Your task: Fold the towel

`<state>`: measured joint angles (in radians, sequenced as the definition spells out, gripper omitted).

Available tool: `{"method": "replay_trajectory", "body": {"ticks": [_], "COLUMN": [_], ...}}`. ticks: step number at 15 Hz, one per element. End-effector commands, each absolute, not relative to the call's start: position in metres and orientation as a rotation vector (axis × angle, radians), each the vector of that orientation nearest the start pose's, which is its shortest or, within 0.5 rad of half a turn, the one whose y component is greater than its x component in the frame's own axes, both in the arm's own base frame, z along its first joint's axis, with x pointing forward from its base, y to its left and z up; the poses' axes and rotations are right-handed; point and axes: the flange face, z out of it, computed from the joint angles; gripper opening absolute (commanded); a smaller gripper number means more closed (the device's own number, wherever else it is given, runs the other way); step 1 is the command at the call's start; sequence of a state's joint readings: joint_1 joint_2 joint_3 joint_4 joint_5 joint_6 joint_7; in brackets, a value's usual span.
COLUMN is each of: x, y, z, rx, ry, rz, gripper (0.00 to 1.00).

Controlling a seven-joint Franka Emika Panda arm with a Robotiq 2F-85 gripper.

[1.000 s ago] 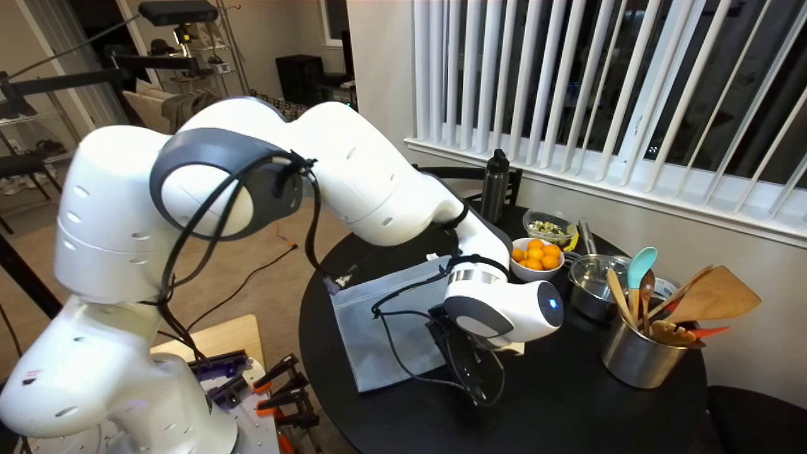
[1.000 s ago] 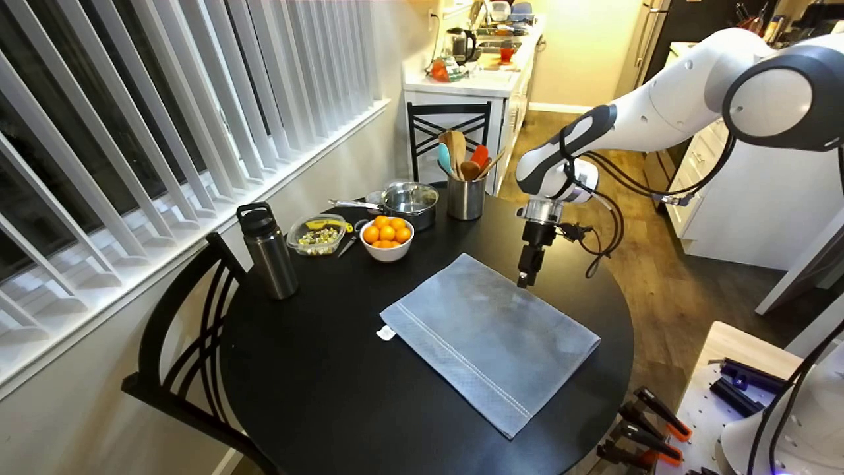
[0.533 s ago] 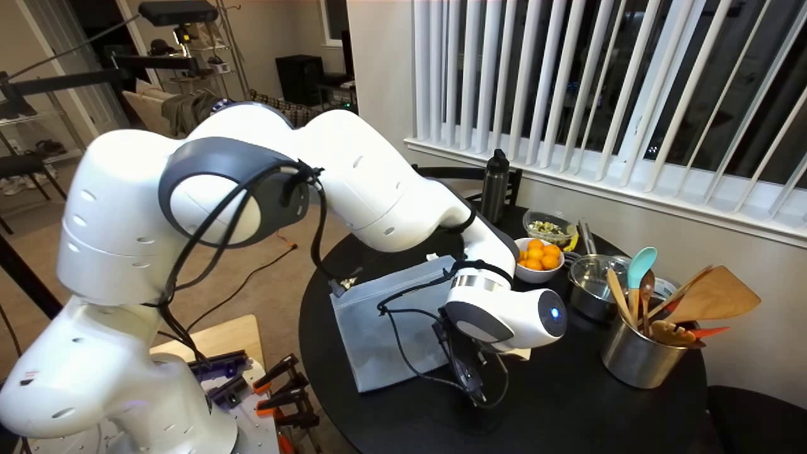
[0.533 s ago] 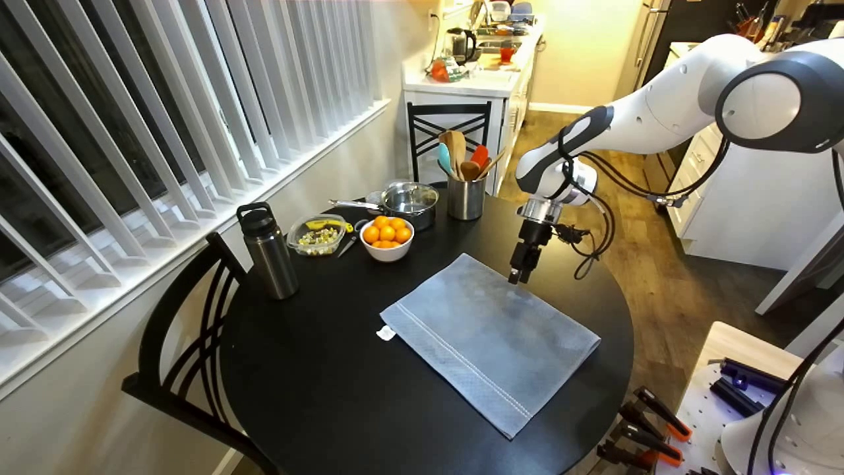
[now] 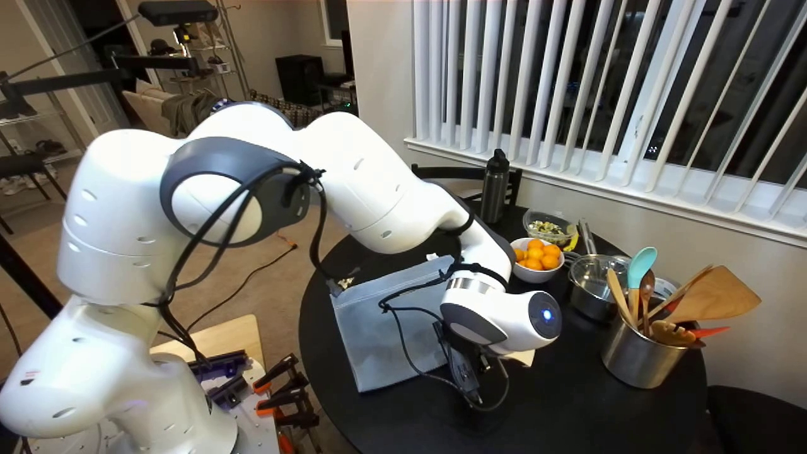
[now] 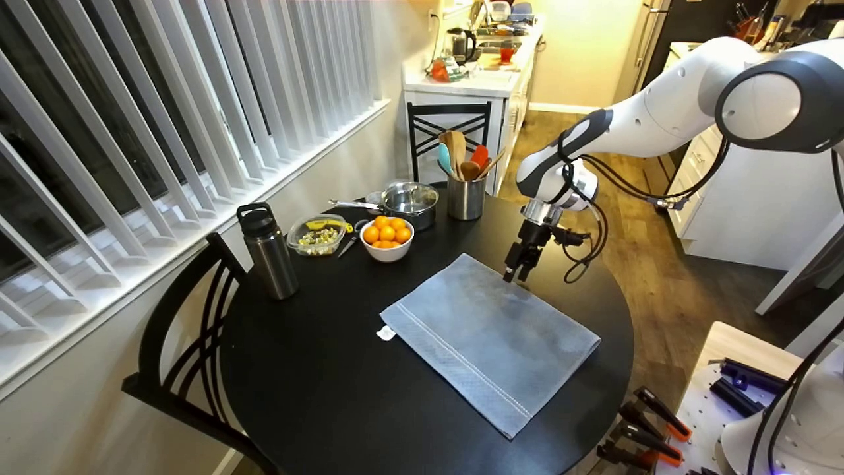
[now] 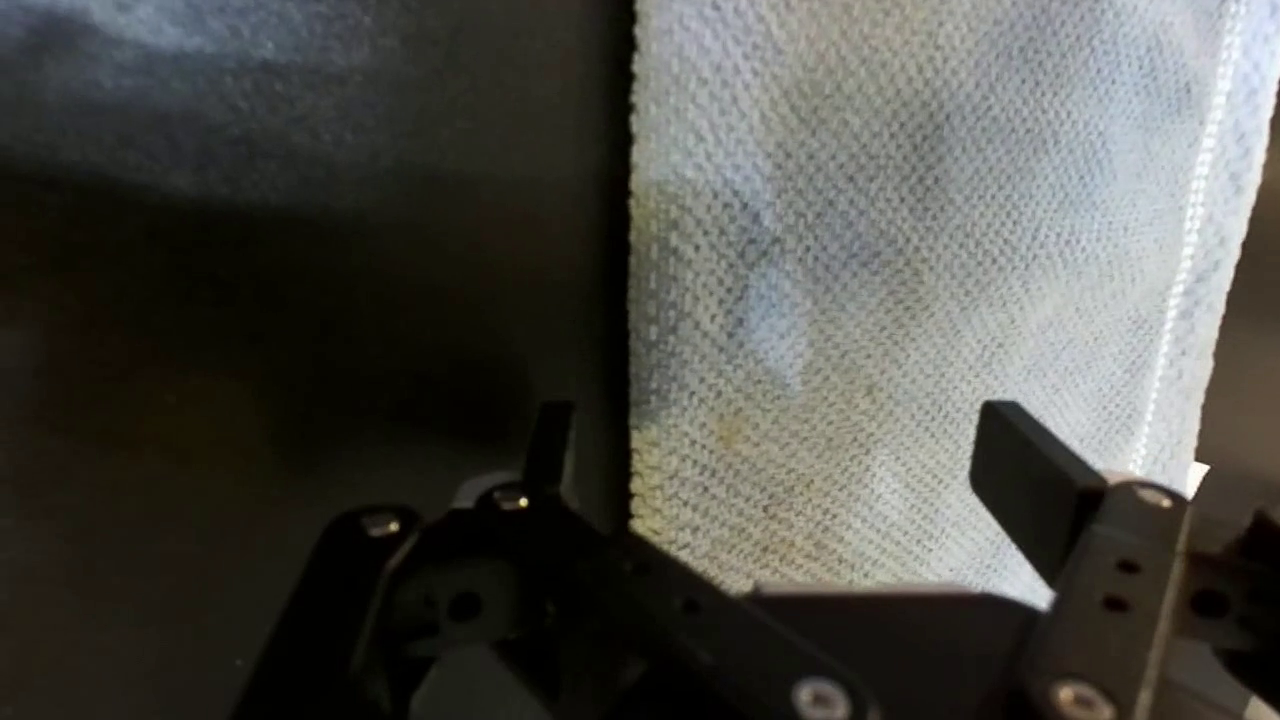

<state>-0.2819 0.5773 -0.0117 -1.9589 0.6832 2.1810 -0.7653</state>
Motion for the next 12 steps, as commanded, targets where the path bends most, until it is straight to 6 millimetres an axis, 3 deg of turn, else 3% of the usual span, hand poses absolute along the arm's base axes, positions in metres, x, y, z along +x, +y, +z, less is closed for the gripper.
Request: {"method": "replay_trajectory", "body": {"ticks": [1, 4, 7, 12], "x": [0.562, 0.564, 0.564, 0.564], "y": [-0.128, -0.105, -0.097, -0.130], "z": [0.160, 0.158, 0.154, 0.159], "rx": [-2.568, -2.587, -2.612, -2.642], "ry": [0.061, 0.032, 0.059, 0.170], "rz": [0.069, 0.086, 0.095, 0.080], "gripper": [1.00, 1.00, 1.00, 1.00]}}
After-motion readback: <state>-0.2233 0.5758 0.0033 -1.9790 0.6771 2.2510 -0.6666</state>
